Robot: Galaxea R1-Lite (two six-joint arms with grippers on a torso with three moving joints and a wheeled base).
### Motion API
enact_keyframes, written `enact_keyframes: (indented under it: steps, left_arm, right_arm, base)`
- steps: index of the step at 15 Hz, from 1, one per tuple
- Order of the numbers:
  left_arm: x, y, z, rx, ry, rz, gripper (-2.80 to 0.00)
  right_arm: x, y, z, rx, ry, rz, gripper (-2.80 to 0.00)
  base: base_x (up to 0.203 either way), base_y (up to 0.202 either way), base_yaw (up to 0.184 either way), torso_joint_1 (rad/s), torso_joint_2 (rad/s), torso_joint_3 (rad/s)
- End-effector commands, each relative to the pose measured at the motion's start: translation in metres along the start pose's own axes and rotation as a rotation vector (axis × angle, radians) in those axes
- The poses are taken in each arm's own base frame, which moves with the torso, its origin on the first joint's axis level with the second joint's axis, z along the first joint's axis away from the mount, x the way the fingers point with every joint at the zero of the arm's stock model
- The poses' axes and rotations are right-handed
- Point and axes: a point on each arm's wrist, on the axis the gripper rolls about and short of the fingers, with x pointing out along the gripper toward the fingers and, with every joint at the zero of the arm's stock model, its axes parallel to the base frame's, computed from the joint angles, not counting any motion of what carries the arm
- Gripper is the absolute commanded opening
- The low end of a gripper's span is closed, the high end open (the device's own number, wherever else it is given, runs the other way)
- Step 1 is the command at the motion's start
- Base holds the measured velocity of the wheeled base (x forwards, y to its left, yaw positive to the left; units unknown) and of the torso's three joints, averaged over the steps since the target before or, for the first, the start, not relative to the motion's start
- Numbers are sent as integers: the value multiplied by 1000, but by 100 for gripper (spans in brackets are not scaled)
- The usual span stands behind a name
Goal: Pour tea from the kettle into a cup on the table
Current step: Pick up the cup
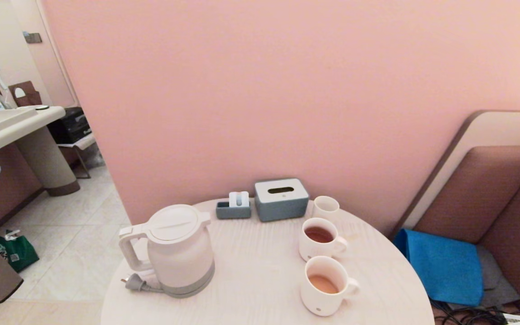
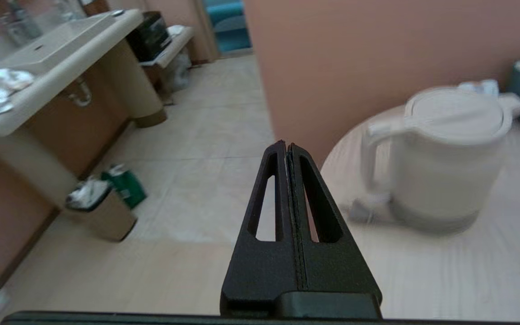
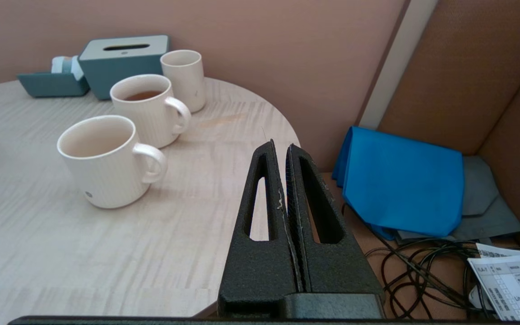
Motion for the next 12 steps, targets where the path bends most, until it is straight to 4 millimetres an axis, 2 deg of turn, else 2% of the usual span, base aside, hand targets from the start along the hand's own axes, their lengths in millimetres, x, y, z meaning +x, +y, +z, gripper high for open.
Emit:
enact_keyframes:
  steps: [1, 5, 8, 10, 12]
  left_arm:
    - [-34, 4, -18, -13, -58, 37, -280]
    - [-47, -6, -55, -74, -141, -151, -280]
    - [-34, -15, -83, -61, -57, -188, -280]
    - [-23, -20, -97, -58, -70, -188, -280]
    - [-10, -27, -119, -53, -66, -202, -280]
  right_arm:
    - [0, 0, 0, 0, 1, 0, -280]
    - [0, 0, 0, 0, 1, 0, -280]
    - [0, 0, 0, 0, 1, 0, -280]
    - [0, 0, 0, 0, 0, 1, -280]
    - [0, 0, 0, 0, 1, 0, -280]
  base:
    - [0, 0, 0, 0, 0, 0]
    - [0, 0, 0, 0, 0, 0]
    - [0, 0, 0, 0, 0, 0]
    - [0, 0, 0, 0, 0, 0]
    - [0, 0, 0, 0, 0, 0]
